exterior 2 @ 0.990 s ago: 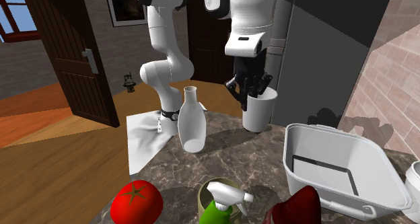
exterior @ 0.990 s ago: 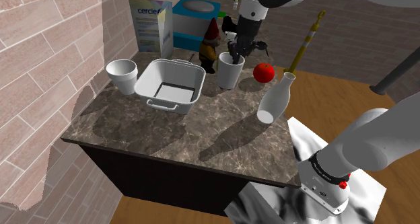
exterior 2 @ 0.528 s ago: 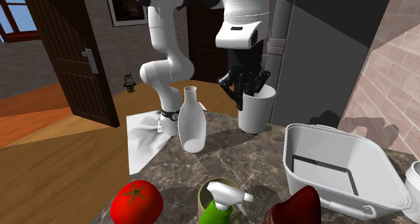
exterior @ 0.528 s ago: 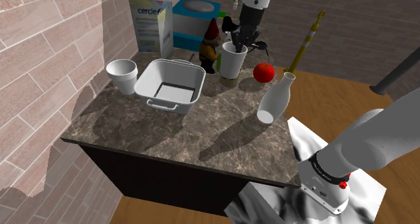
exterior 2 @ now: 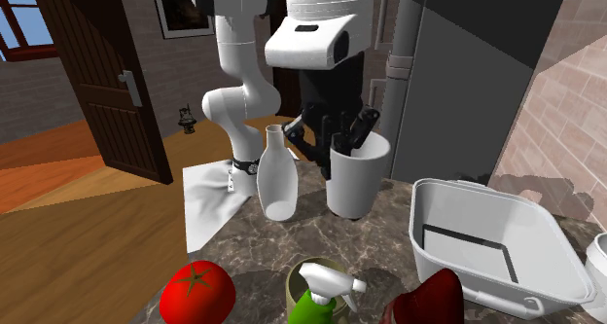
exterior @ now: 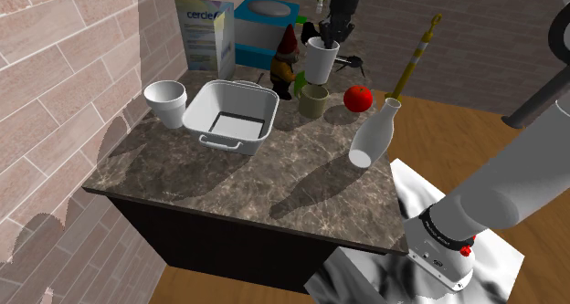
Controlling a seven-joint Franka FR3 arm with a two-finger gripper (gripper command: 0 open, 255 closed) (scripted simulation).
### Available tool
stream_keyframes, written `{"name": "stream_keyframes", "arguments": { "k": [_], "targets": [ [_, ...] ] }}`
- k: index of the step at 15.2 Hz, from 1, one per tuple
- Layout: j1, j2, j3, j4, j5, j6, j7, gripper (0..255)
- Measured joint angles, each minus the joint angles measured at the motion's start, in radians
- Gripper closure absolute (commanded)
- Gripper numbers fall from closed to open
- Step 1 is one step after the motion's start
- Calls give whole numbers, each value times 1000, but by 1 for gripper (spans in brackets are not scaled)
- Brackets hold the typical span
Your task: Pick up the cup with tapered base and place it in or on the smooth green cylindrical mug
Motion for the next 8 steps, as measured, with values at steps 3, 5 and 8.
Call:
{"name": "stream_keyframes", "arguments": {
  "k": [3,5,8],
  "targets": [
    [-30,90,-25,132,-5,-48,-49,255],
    [-49,157,-39,230,-7,-83,-80,255],
    [-65,216,-49,307,-7,-103,-104,255]
  ]
}}
